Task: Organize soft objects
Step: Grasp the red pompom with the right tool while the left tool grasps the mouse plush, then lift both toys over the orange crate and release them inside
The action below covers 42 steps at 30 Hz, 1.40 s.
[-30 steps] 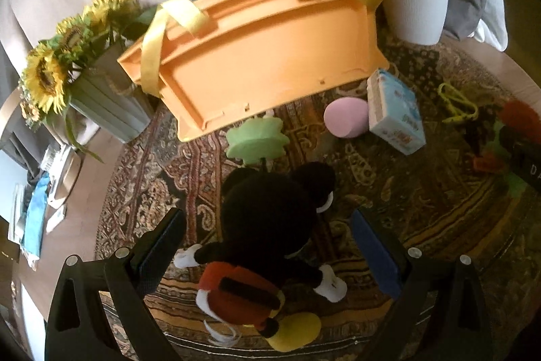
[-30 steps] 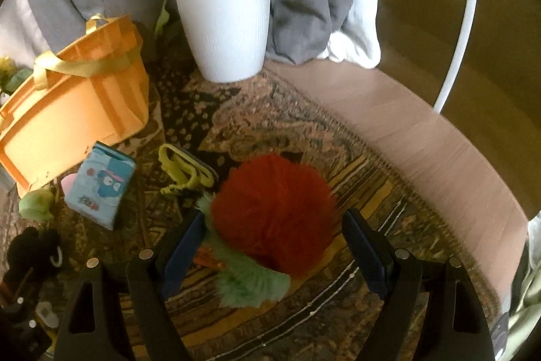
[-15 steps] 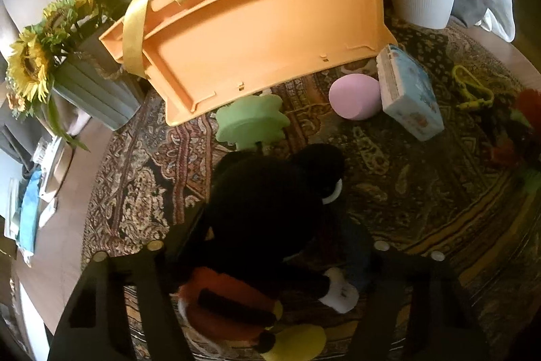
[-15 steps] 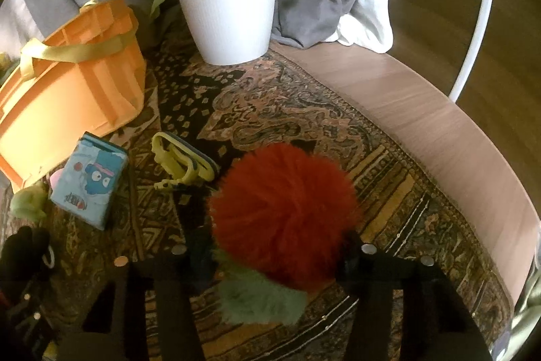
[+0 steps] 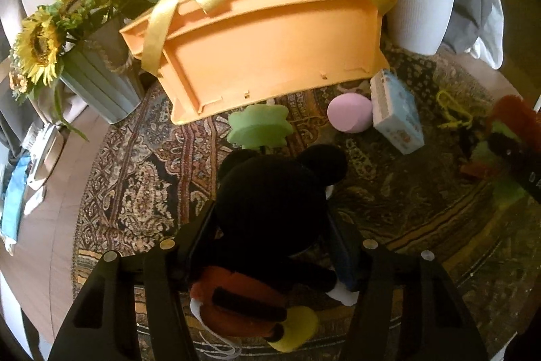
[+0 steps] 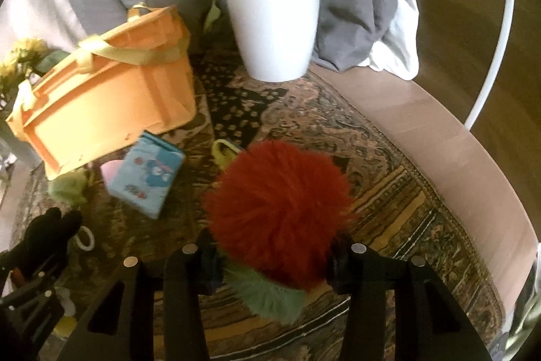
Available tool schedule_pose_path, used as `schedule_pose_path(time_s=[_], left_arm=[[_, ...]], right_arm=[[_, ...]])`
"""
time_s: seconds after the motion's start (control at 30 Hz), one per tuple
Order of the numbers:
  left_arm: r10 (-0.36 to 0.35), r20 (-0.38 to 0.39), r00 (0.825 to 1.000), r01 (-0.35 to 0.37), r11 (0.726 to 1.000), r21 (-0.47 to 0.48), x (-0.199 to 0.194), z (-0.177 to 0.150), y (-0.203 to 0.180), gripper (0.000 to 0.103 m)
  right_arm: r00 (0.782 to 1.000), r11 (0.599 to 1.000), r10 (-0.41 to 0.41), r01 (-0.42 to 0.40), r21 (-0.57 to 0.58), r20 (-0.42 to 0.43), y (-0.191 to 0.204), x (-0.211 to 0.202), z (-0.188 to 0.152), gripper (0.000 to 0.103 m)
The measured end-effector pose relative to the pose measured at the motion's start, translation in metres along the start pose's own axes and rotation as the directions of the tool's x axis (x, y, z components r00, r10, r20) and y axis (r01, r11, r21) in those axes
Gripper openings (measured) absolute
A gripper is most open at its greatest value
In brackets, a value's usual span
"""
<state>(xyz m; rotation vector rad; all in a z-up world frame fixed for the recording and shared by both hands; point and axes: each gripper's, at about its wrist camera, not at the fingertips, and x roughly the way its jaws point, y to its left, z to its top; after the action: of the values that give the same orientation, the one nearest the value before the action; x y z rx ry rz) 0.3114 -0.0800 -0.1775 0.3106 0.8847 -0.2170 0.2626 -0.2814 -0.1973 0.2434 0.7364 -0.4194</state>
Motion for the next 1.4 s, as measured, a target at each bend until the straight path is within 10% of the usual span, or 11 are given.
schedule_pose_path(time_s=[0.8,1.4], left_arm=[[-0.012,0.217,0.976,0.037,0.993,-0.11,-0.093,0.026,0.039,0.06],[0.007,0.417,0.909,0.052,0.99,-0.13,-0.139,0.079,0.064,0.06]], right_arm=[[0.974,0.98,0.176,-0.16,-0.117,0.144,0.038,-0.08,0.027,0.047],[0.914,0.959,0.279,-0.249,-0.134,0.293,0.058,-0.125,0.086,0.047]])
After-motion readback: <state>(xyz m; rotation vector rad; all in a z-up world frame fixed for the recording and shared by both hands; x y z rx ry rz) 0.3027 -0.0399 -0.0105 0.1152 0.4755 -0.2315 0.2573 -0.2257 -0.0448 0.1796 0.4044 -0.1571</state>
